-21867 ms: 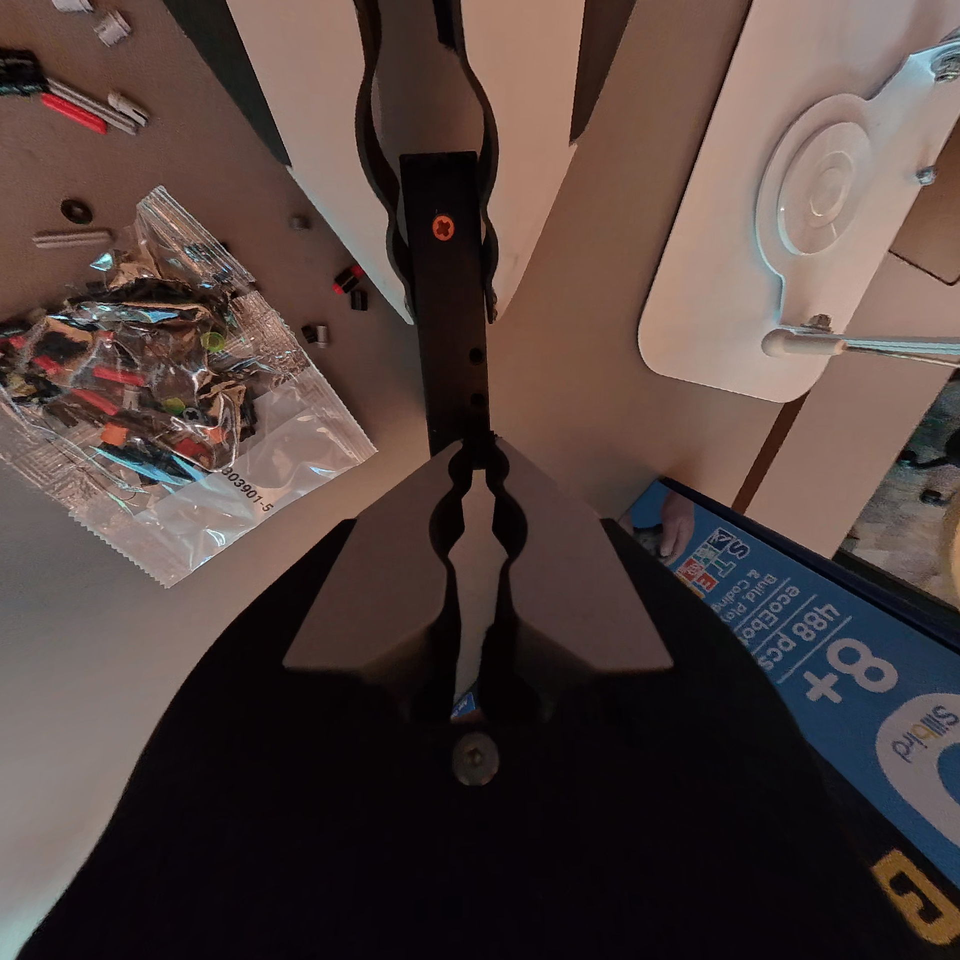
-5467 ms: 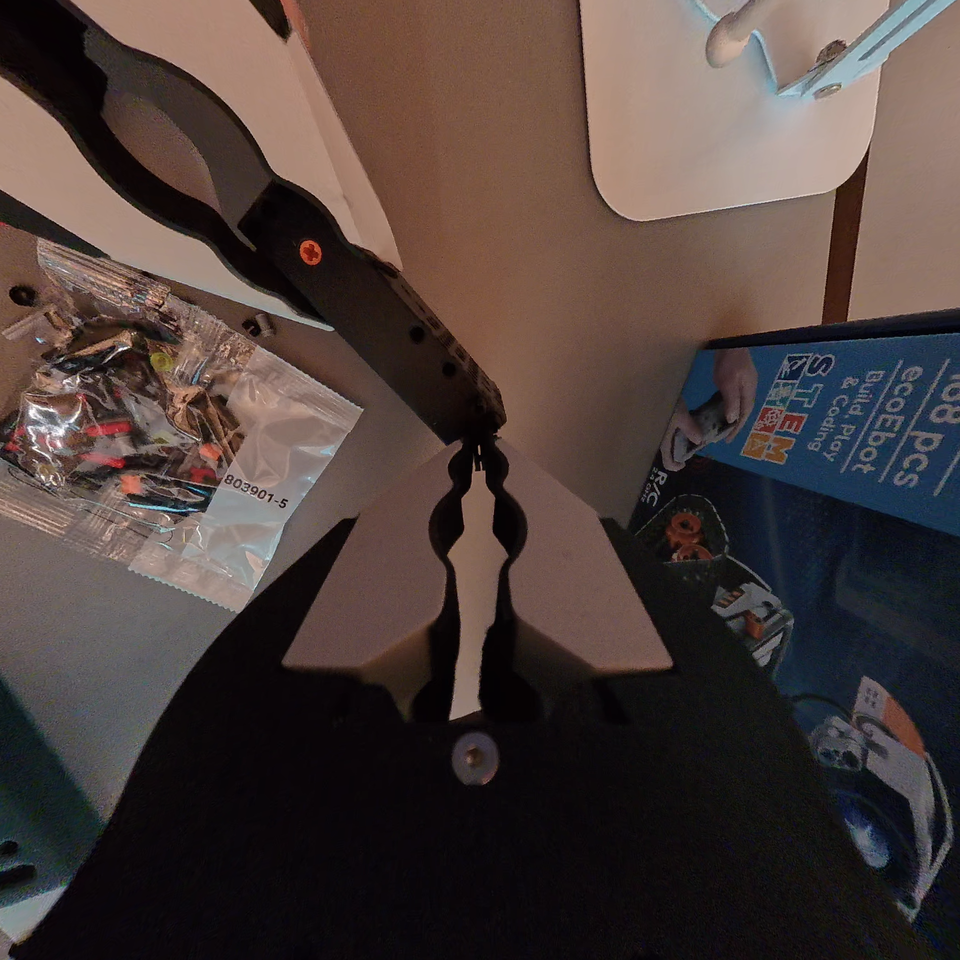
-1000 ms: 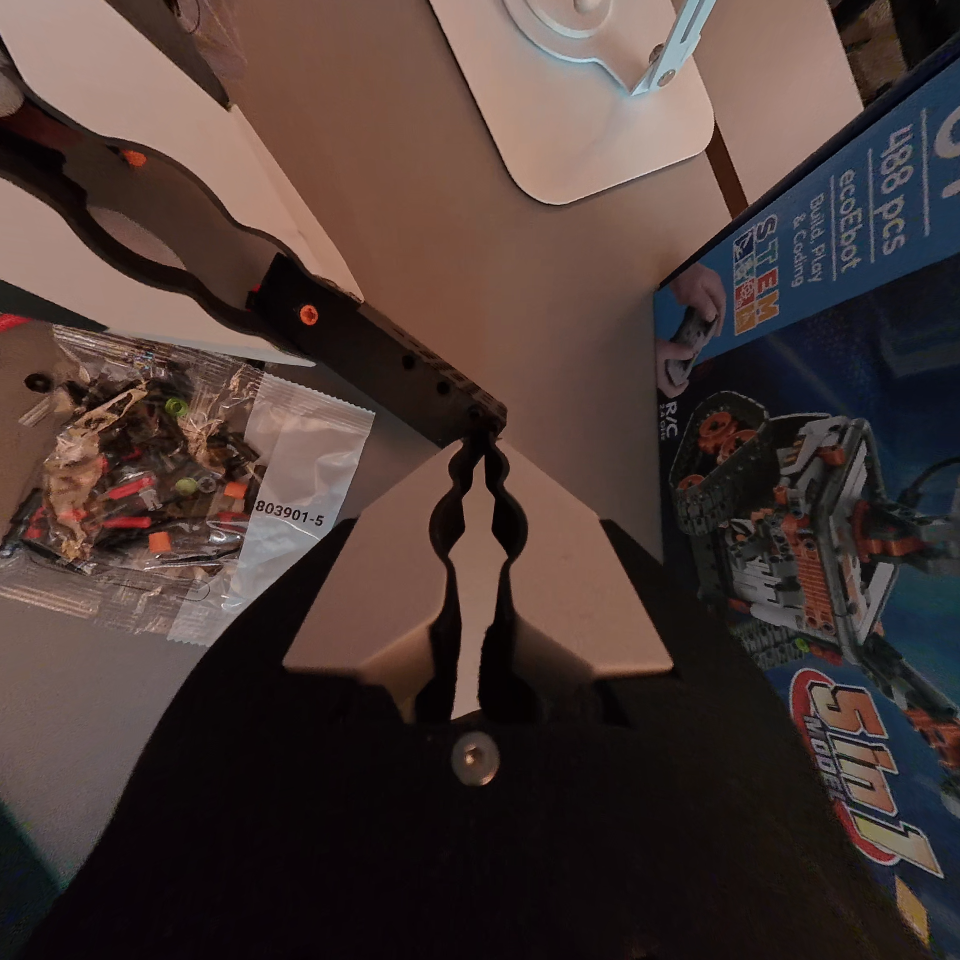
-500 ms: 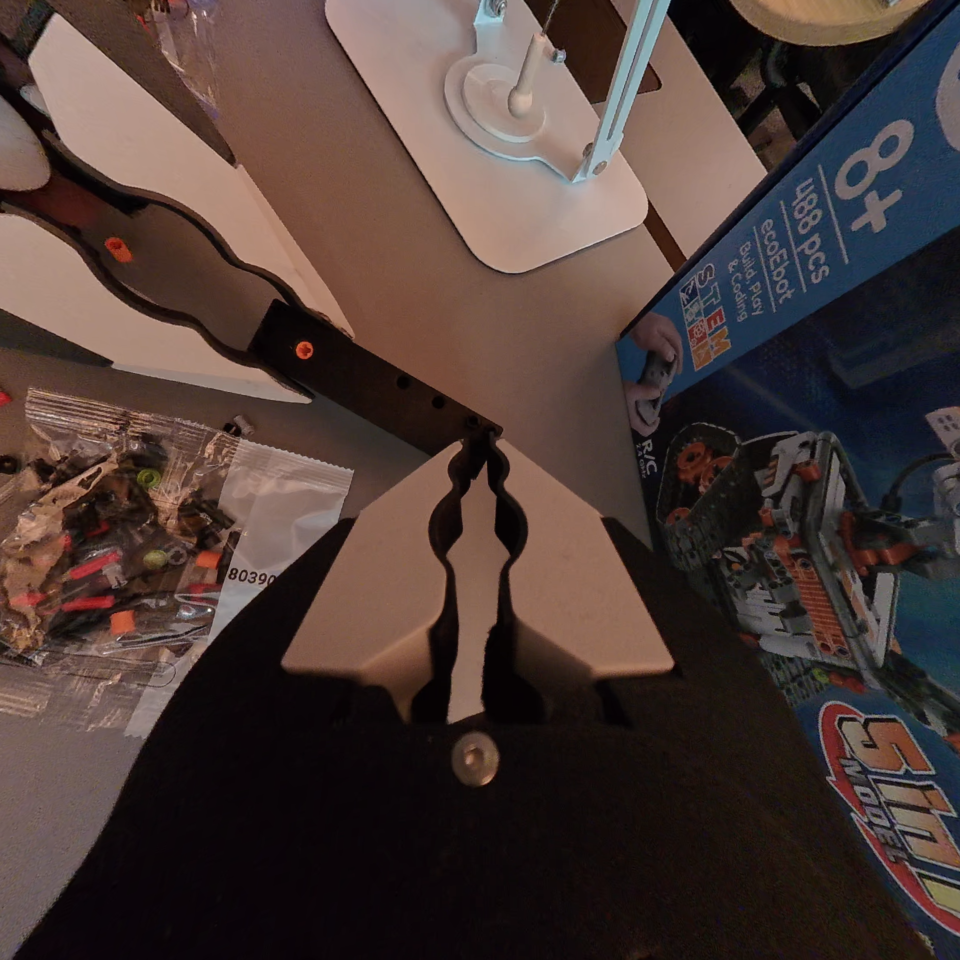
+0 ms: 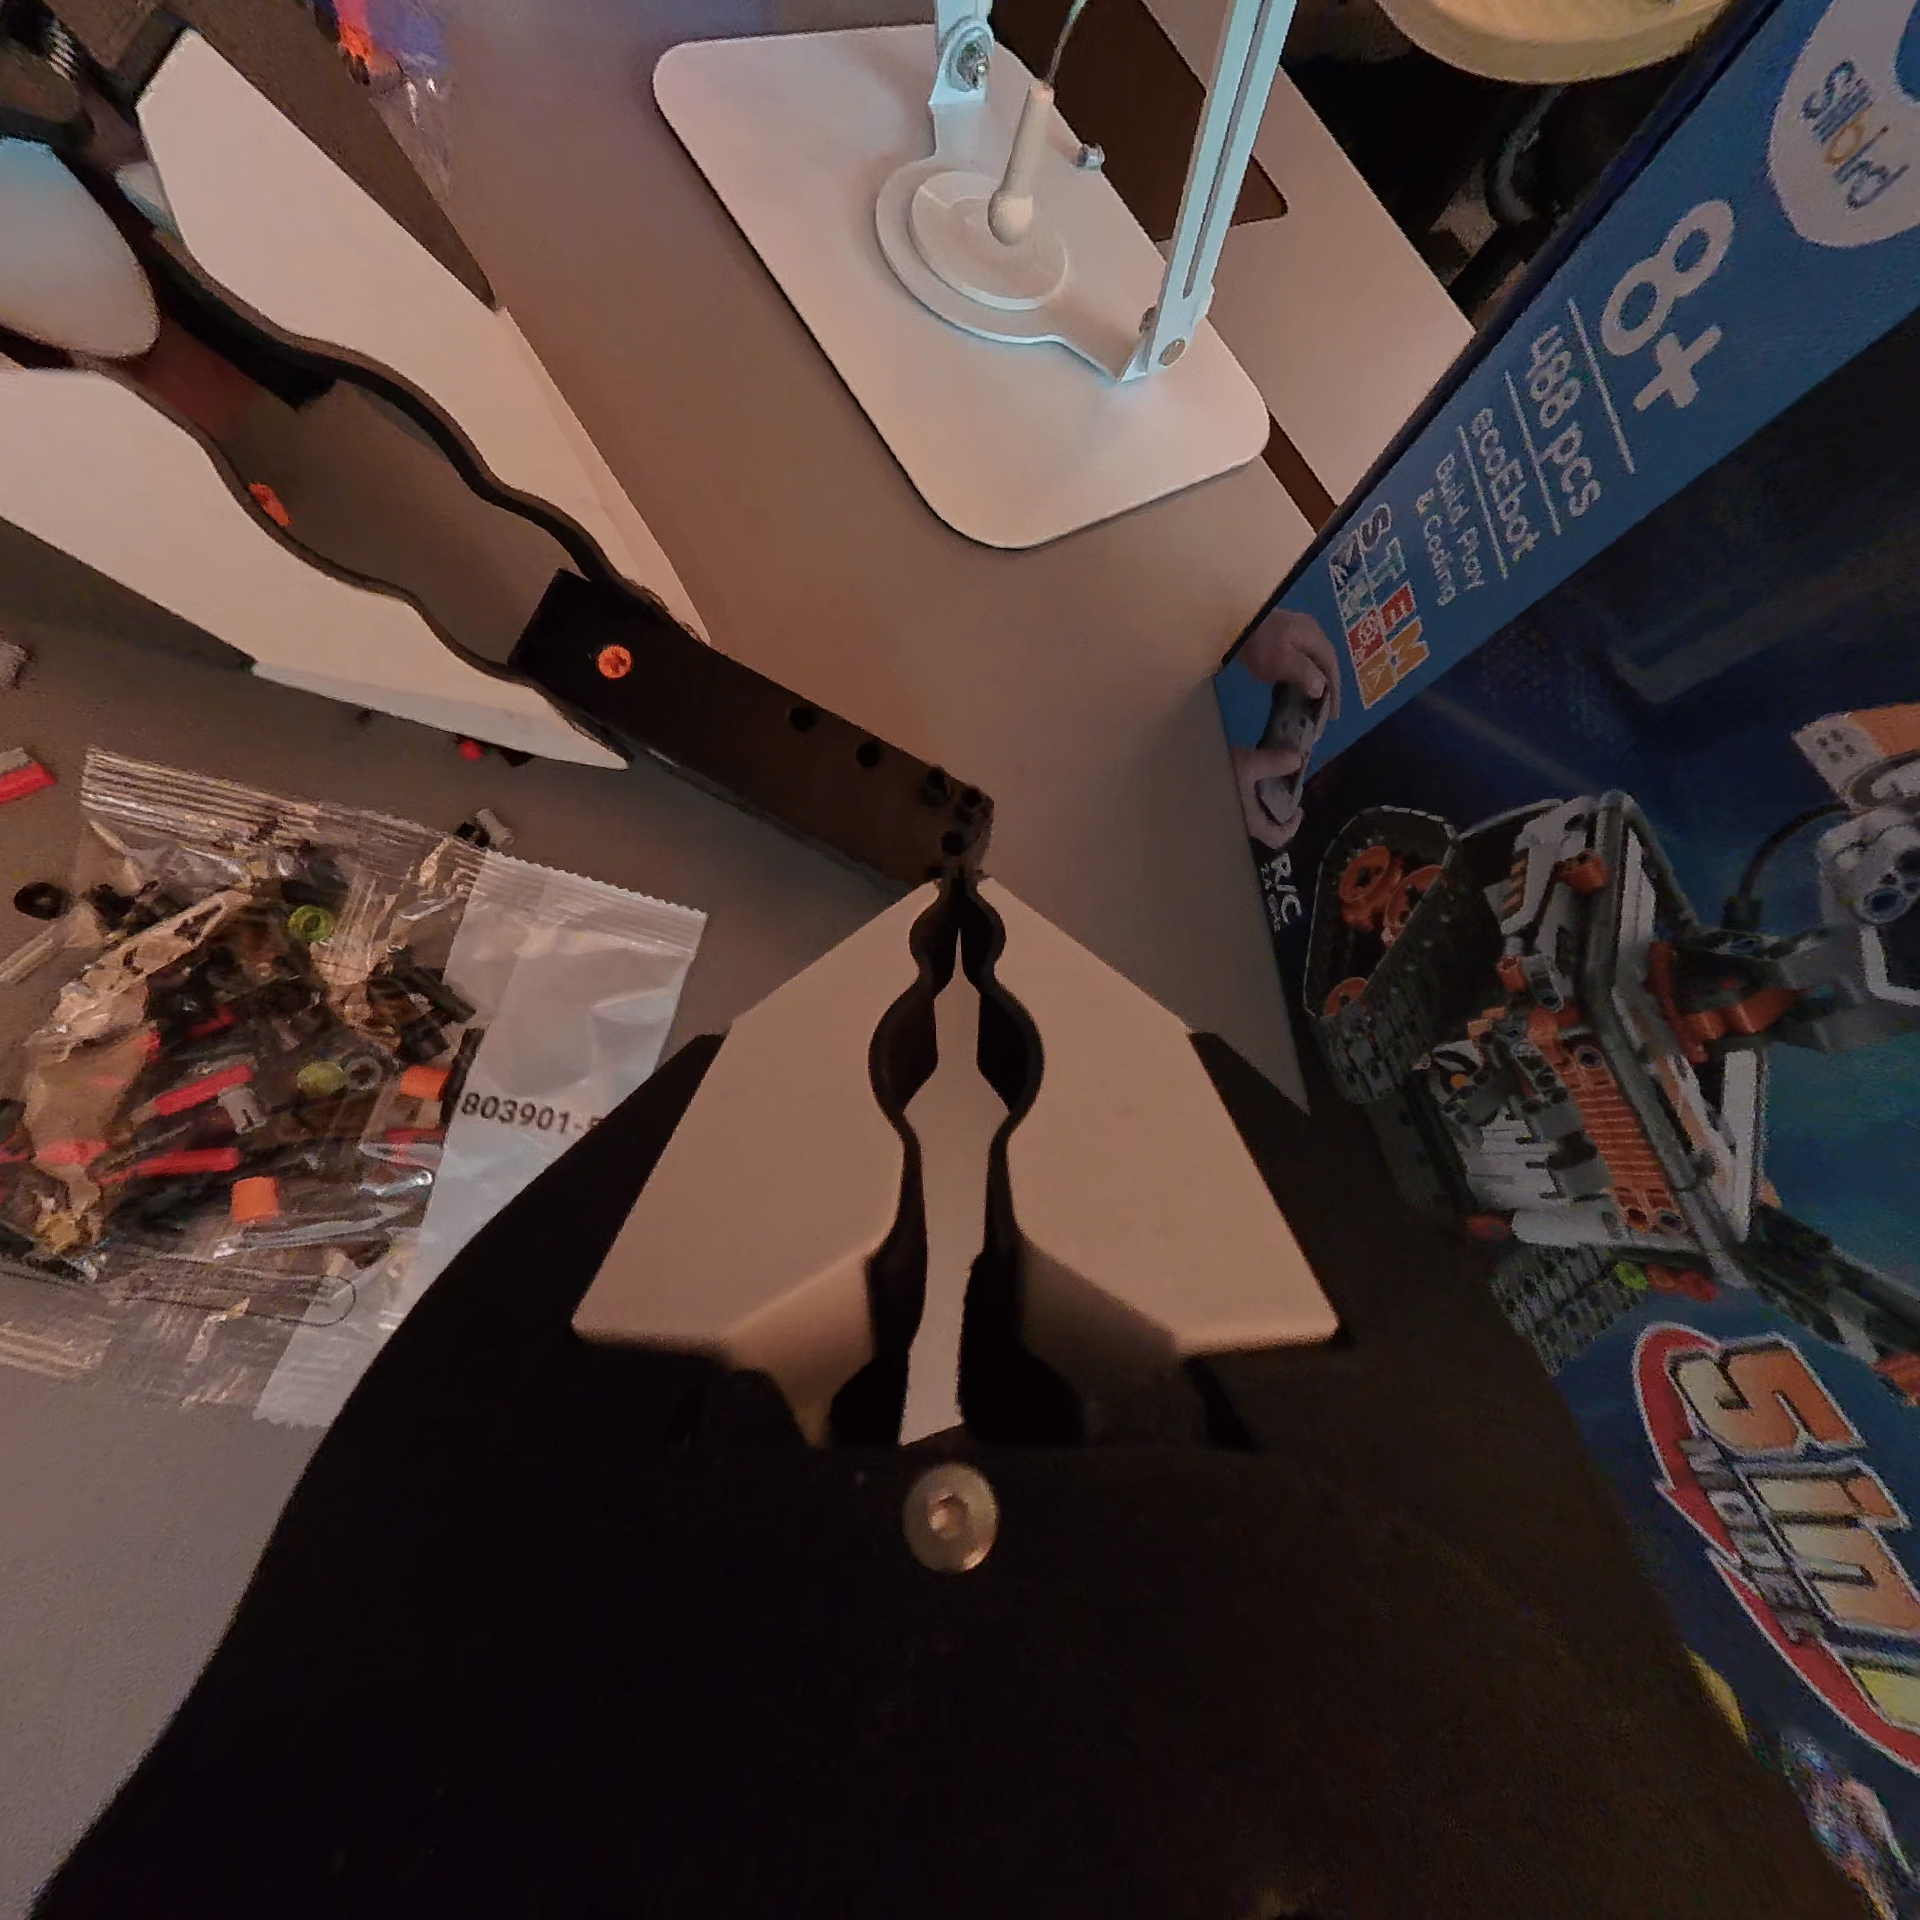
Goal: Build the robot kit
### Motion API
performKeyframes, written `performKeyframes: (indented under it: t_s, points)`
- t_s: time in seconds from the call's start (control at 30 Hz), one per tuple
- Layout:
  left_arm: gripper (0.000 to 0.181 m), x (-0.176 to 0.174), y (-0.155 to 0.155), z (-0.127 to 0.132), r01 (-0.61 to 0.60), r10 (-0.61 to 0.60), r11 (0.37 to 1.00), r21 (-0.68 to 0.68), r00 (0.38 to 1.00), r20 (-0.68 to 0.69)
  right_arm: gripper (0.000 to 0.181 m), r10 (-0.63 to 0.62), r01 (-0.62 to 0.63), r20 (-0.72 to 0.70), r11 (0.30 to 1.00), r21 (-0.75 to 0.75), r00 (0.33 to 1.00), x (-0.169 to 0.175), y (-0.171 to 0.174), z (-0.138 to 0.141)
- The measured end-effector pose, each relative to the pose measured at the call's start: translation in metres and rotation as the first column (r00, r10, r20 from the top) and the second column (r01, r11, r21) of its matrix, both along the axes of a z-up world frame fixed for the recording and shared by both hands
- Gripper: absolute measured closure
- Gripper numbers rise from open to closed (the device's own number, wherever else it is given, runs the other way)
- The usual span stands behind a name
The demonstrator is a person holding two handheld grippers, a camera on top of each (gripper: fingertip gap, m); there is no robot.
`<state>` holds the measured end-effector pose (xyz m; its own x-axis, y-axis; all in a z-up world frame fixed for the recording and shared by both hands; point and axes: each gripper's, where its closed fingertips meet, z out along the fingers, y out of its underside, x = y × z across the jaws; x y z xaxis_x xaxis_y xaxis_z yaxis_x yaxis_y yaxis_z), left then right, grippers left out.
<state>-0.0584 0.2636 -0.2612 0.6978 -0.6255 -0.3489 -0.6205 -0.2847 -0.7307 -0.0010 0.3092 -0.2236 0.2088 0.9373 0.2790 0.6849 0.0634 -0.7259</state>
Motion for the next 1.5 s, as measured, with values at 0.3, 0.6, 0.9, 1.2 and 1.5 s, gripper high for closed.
performKeyframes:
  t_s: [0.3,0.6,0.9,1.2,1.5]
  points:
    - [0.156,-0.007,-0.001,0.0,-0.014,0.022,0.995,-0.095,0.996,0.088,0.173,0.023,-0.013,0.06,0.988,-0.154,0.998,0.045,-0.03,-0.029]
    - [0.156,-0.018,0.007,-0.001,-0.014,0.077,0.966,-0.257,0.968,0.239,0.158,-0.079,0.095,0.092,0.976,-0.195,0.993,0.075,-0.007,-0.061]
    - [0.146,-0.016,0.006,-0.011,0.0,0.059,0.963,-0.269,0.976,0.212,0.166,-0.142,0.156,0.082,0.963,-0.221,0.987,0.054,-0.008,-0.079]
    - [0.141,-0.016,0.005,-0.008,0.007,0.026,0.978,-0.21,0.988,0.152,0.18,-0.118,0.118,0.013,0.969,-0.219,0.993,0.05,-0.01,-0.067]
    - [0.131,0.008,-0.006,0.059,0.149,-0.15,0.958,0.245,0.989,-0.013,0.179,0.048,-0.133,-0.255,0.935,-0.329,0.966,0.009,-0.056,0.007]
